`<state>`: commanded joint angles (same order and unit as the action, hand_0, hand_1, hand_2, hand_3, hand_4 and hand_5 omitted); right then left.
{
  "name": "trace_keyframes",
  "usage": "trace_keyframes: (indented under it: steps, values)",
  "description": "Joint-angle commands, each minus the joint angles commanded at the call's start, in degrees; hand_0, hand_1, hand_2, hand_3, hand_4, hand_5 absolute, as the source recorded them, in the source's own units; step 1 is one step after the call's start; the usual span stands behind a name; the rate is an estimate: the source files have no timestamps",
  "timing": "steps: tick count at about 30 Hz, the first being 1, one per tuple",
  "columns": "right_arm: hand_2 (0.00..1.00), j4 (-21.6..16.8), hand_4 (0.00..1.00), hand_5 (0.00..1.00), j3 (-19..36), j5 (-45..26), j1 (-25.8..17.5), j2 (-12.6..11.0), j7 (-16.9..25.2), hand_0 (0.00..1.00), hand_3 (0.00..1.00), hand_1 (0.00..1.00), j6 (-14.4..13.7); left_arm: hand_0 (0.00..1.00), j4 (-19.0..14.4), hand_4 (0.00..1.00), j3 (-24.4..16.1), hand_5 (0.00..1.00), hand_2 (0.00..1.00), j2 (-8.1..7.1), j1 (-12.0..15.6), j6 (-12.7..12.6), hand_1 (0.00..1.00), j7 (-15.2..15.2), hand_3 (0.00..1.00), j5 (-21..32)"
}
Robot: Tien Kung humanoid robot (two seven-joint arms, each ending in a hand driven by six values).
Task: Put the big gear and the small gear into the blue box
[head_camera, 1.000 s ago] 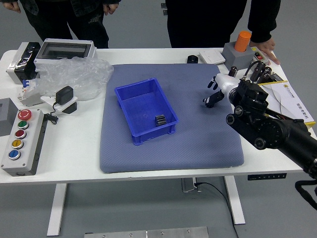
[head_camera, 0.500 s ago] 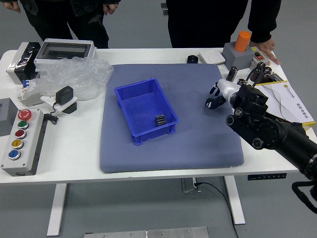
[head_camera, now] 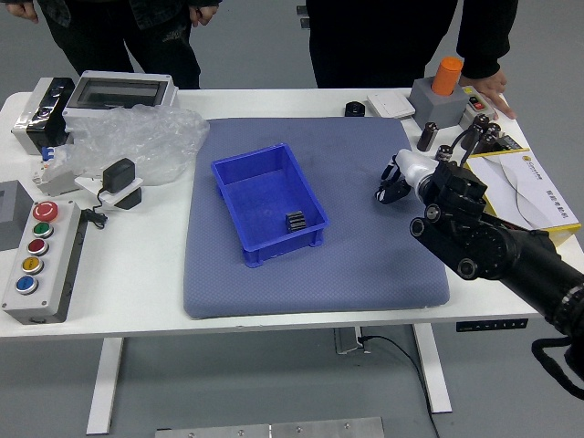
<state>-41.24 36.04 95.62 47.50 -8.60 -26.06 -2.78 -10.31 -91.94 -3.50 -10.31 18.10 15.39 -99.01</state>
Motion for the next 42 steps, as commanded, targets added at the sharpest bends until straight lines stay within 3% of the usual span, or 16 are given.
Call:
trace_keyframes:
  steps: [14,15,20,21,27,42]
  values:
    - [0.530,0.7,0.668,0.134,-0.5,0.5,-0.6,0.7,0.4,0.655,0.566,0.500,-2.2,0.812,0.0,0.628,0.1,0.281,0.802,0.06,0.0,0.0,0.793,0.0,0.833,0.1]
    - [0.467,0.7,0.704,0.002,-0.6,0.7,-0.6,0.7,0.4,0.577,0.495,0.450,-2.4,0.812,0.0,0.628,0.1,0.282,0.802,0.07,0.0,0.0,0.793,0.0,0.833,0.1]
    - [0.467,0.7,0.704,0.002,-0.8,1.1,-0.6,0.6,0.5,0.577,0.495,0.450,-3.1,0.812,0.0,0.628,0.1,0.282,0.802,0.11,0.0,0.0,0.793,0.0,0.833,0.0]
    - [0.450,0.7,0.677,0.002,-0.8,1.2,-0.7,0.6,0.5,0.534,0.469,0.433,-3.3,0.812,0.0,0.630,0.1,0.286,0.801,0.11,0.0,0.0,0.792,0.0,0.833,0.1]
    - [0.439,0.8,0.646,0.002,-0.9,1.7,-0.7,0.6,0.6,0.499,0.454,0.427,-4.1,0.812,0.0,0.631,0.1,0.288,0.801,0.15,0.0,-0.1,0.792,0.0,0.833,0.1]
    - [0.434,-1.0,0.632,0.002,0.8,3.2,-0.1,-0.3,-0.4,0.498,0.449,0.426,-4.4,0.812,0.0,0.631,0.1,0.290,0.800,0.01,0.0,-0.1,0.792,0.0,0.834,0.2]
